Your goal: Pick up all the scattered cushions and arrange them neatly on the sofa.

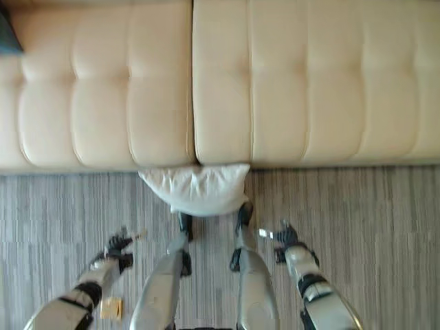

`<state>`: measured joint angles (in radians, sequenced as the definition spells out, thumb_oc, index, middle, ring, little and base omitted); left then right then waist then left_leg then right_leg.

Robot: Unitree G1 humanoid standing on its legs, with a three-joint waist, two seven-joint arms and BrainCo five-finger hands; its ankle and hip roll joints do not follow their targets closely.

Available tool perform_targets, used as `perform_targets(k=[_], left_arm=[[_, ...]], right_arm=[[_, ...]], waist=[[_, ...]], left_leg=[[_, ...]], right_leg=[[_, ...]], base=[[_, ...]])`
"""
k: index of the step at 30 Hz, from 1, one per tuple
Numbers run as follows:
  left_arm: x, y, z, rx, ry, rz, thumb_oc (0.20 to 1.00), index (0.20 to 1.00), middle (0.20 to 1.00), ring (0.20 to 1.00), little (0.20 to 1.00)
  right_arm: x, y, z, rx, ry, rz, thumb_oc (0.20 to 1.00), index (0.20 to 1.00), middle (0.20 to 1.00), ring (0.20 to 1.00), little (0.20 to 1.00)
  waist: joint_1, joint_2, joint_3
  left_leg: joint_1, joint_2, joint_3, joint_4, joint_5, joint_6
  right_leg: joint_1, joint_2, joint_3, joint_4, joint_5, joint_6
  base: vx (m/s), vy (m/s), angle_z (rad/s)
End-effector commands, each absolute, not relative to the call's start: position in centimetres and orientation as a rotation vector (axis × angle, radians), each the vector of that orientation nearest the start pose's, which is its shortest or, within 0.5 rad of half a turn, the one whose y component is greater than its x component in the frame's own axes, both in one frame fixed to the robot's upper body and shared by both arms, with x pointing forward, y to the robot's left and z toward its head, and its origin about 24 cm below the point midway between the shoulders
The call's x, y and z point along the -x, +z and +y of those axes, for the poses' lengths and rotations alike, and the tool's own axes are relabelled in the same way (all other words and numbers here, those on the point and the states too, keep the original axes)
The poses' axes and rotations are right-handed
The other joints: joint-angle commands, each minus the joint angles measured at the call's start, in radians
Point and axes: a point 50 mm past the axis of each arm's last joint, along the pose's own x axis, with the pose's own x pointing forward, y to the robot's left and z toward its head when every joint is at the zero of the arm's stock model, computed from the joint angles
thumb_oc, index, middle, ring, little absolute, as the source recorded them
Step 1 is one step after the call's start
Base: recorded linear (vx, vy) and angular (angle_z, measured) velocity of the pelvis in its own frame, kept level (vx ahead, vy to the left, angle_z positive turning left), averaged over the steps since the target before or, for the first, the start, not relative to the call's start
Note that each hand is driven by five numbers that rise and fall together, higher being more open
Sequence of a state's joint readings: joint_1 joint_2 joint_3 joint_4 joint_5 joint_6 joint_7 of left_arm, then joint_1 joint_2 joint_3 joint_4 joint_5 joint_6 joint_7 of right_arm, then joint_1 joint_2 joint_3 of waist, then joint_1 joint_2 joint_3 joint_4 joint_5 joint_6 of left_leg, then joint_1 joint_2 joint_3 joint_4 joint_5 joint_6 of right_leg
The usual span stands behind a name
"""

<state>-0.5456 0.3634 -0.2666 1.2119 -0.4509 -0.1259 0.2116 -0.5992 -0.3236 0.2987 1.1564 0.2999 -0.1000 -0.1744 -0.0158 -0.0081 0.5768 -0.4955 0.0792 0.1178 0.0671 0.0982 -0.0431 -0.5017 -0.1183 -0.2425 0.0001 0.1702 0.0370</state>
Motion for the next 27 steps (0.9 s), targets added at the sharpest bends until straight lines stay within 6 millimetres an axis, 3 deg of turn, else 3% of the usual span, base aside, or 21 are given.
perform_targets(k=[1, 2, 4, 6, 7, 8, 10, 12, 13, 14, 15, 18, 21, 27], left_arm=[[-28.8, -4.3, 26.6, -0.239, 0.402, 0.553, 1.000, 1.000, 1.000, 1.000, 1.000], [-31.9, -0.7, 27.0, -0.235, 0.427, 0.439, 1.000, 1.000, 1.000, 1.000, 1.000], [-36.2, 4.5, 24.7, -0.245, 0.384, 0.268, 1.000, 1.000, 1.000, 1.000, 1.000], [-38.0, 7.0, 22.8, -0.272, 0.327, 0.185, 1.000, 1.000, 1.000, 1.000, 1.000], [-39.9, 10.5, 19.4, -0.298, 0.246, 0.063, 1.000, 1.000, 1.000, 1.000, 1.000], [-40.3, 11.4, 18.2, -0.295, 0.215, 0.030, 1.000, 1.000, 1.000, 1.000, 1.000], [-41.4, 15.5, 14.1, -0.267, 0.126, -0.125, 1.000, 1.000, 1.000, 1.000, 1.000], [-41.4, 17.2, 11.7, -0.215, 0.060, -0.208, 1.000, 1.000, 1.000, 1.000, 1.000], [-41.0, 18.1, 9.8, -0.175, -0.010, -0.263, 0.837, 0.837, 0.837, 0.837, 0.837], [-40.9, 18.2, 9.1, -0.173, -0.027, -0.276, 0.407, 0.407, 0.407, 0.407, 0.407], [-40.1, 18.4, 6.9, -0.111, -0.093, -0.315, 0.200, 0.200, 0.200, 0.200, 0.200], [-38.9, 18.2, 4.3, -0.027, -0.169, -0.341, 0.200, 0.200, 0.200, 0.200, 0.200], [-37.6, 17.1, 2.6, 0.072, -0.242, -0.329, 0.200, 0.200, 0.200, 0.200, 0.200], [-35.6, 15.0, 3.5, 0.181, -0.234, -0.324, 0.200, 0.200, 0.200, 0.200, 0.200]], right_arm=[[-31.2, -2.9, -22.6, 0.287, -0.211, 0.464, 1.000, 1.000, 1.000, 1.000, 1.000], [-34.3, 0.7, -21.5, 0.270, -0.224, 0.333, 1.000, 1.000, 1.000, 1.000, 1.000], [-37.9, 6.0, -19.2, 0.276, -0.205, 0.164, 1.000, 1.000, 1.000, 1.000, 1.000], [-39.0, 8.2, -17.7, 0.294, -0.174, 0.093, 1.000, 1.000, 1.000, 1.000, 1.000], [-40.2, 11.0, -16.2, 0.283, -0.151, 0.008, 1.000, 1.000, 1.000, 1.000, 1.000], [-40.4, 11.6, -15.8, 0.271, -0.144, -0.013, 1.000, 1.000, 1.000, 1.000, 1.000], [-41.3, 14.9, -14.5, 0.205, -0.128, -0.098, 1.000, 1.000, 1.000, 1.000, 1.000], [-41.5, 16.3, -13.7, 0.175, -0.108, -0.147, 1.000, 1.000, 1.000, 1.000, 1.000], [-41.6, 17.3, -12.9, 0.142, -0.085, -0.181, 1.000, 1.000, 1.000, 1.000, 1.000], [-41.5, 17.5, -12.5, 0.130, -0.076, -0.196, 0.200, 0.200, 0.200, 0.200, 0.200], [-41.1, 18.3, -11.4, 0.000, -0.053, -0.252, 0.200, 0.200, 0.200, 0.200, 0.200], [-40.4, 19.3, -9.8, -0.167, 0.005, -0.320, 0.200, 0.200, 0.200, 0.200, 0.200], [-39.7, 18.9, -9.1, -0.277, 0.047, -0.341, 0.200, 0.200, 0.200, 0.200, 0.200], [-37.3, 16.2, -9.5, -0.401, 0.086, -0.353, 0.200, 0.200, 0.200, 0.200, 0.200]], waist=[[0.000, -0.017, -0.074], [-0.006, -0.018, -0.057], [-0.011, -0.024, -0.057], [-0.016, -0.029, -0.057], [-0.030, -0.016, -0.057], [-0.037, -0.012, -0.057], [-0.038, 0.001, -0.057], [-0.033, 0.004, -0.057], [-0.031, 0.007, -0.057], [-0.029, 0.007, -0.057], [-0.029, 0.011, -0.057], [-0.031, 0.015, -0.057], [-0.033, 0.015, -0.057], [-0.040, 0.003, -0.057]], left_leg=[[-0.017, -0.010, -0.027, 0.097, -0.070, 0.000], [-0.182, -0.012, -0.044, 0.191, -0.093, 0.004], [-0.456, -0.044, -0.126, 0.386, -0.140, 0.014], [-0.565, -0.070, -0.189, 0.475, -0.172, 0.012], [-0.685, -0.086, -0.200, 0.546, -0.179, 0.008], [-0.703, -0.086, -0.193, 0.543, -0.183, 0.005], [-0.793, -0.097, -0.176, 0.553, -0.172, -0.002], [-0.830, -0.104, -0.176, 0.553, -0.167, 0.000], [-0.847, -0.106, -0.174, 0.557, -0.167, 0.003], [-0.861, -0.107, -0.172, 0.563, -0.167, 0.004], [-0.871, -0.110, -0.170, 0.567, -0.166, 0.008], [-0.849, -0.109, -0.160, 0.542, -0.158, 0.011], [-0.794, -0.101, -0.155, 0.501, -0.153, 0.009], [-0.569, -0.083, -0.141, 0.350, -0.123, -0.005]], right_leg=[[0.002, -0.053, 0.063, 0.209, -0.196, 0.056], [-0.164, -0.056, 0.094, 0.291, -0.209, 0.052], [-0.417, -0.048, 0.139, 0.426, -0.231, 0.040], [-0.522, -0.040, 0.161, 0.510, -0.259, 0.034], [-0.640, -0.054, 0.176, 0.599, -0.283, 0.028], [-0.663, -0.062, 0.178, 0.613, -0.293, 0.029], [-0.765, -0.075, 0.197, 0.646, -0.295, 0.025], [-0.810, -0.076, 0.203, 0.654, -0.296, 0.023], [-0.830, -0.072, 0.207, 0.660, -0.296, 0.022], [-0.846, -0.070, 0.213, 0.663, -0.295, 0.022], [-0.858, -0.066, 0.221, 0.661, -0.293, 0.021], [-0.847, -0.060, 0.230, 0.637, -0.282, 0.021], [-0.794, -0.053, 0.229, 0.586, -0.269, 0.027], [-0.580, -0.035, 0.207, 0.440, -0.229, 0.043]], base=[[-0.06, 0.055, -0.01], [-0.03, 0.062, -0.07], [-0.01, 0.068, -0.14], [0.06, -0.030, -0.17], [0.09, -0.035, -0.01], [0.08, 0.020, 0.36], [0.04, 0.057, 0.47], [0.02, 0.043, 0.25], [0.02, 0.027, -0.05], [0.01, 0.014, -0.28], [-0.01, 0.011, -0.13], [-0.02, 0.002, 0.08], [-0.04, -0.009, -0.37], [-0.07, -0.039, -0.07]])
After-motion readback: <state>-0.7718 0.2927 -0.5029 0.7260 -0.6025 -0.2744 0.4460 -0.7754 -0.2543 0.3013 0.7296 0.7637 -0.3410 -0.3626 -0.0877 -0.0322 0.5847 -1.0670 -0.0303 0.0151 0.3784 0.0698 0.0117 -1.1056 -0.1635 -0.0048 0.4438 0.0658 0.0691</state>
